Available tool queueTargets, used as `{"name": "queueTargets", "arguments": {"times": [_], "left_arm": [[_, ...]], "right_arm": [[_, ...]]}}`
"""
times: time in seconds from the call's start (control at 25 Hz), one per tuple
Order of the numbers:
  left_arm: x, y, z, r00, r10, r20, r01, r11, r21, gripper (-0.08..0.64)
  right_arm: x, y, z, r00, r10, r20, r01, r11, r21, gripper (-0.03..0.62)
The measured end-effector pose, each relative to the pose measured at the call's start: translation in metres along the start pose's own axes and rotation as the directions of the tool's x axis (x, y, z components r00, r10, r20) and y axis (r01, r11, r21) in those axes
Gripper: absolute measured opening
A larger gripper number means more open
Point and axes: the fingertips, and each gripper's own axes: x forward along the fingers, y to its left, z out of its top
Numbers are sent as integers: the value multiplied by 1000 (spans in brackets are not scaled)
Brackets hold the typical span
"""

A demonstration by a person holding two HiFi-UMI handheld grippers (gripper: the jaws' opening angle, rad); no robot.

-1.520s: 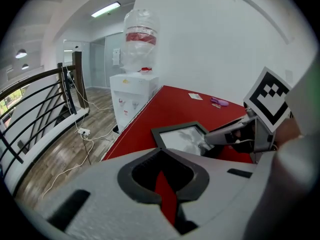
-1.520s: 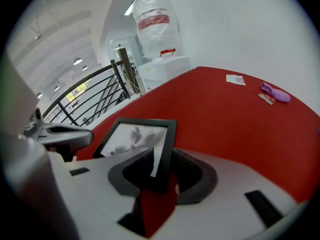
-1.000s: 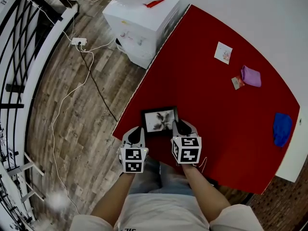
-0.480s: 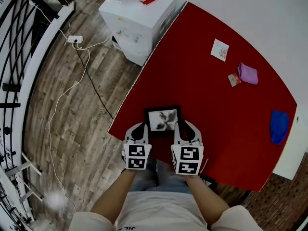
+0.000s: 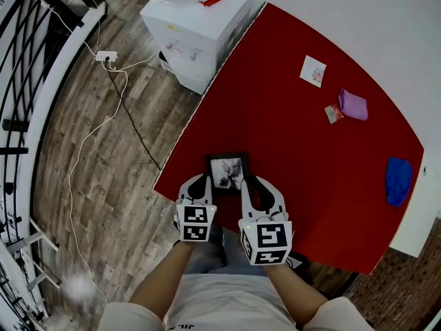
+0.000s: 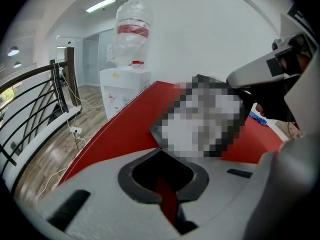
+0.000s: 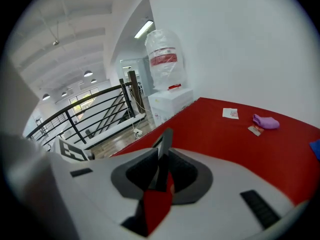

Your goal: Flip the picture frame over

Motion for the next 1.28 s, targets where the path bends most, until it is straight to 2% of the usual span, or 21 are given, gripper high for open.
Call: {"name": "queueTargets", "arguments": {"times": [0.28,0.56,0.76,0.96,1.04,1.12,1.2,1.28], "left_arm": [[2,-4,3,1000,-7,11,7,1000,-2,3],[-1,-4,4,1000,-18,11,19,1000,-20,3],[-13,-12,25,995,-66,79,67,998,-6,3],[-25,-3,27,994,-68,86,67,998,11,3],[-26,0,24,995,-68,78,67,998,17,3],[-26,3,24,995,-68,78,67,998,17,3],[-29,6,27,994,-65,89,64,998,18,3],[-32,7,32,993,-64,102,62,998,22,3]], "right_arm": [[-8,26,14,995,92,35,-92,996,20,64],[-9,61,24,980,194,52,-194,981,4,63],[-7,79,25,969,244,49,-244,970,-14,63],[-3,101,28,948,315,46,-314,949,-28,63],[-5,98,33,948,308,76,-308,951,-16,63],[-4,82,33,960,265,95,-268,963,27,63],[6,70,18,965,257,43,-259,964,66,63],[18,70,-1,957,290,-28,-287,955,72,63]]}}
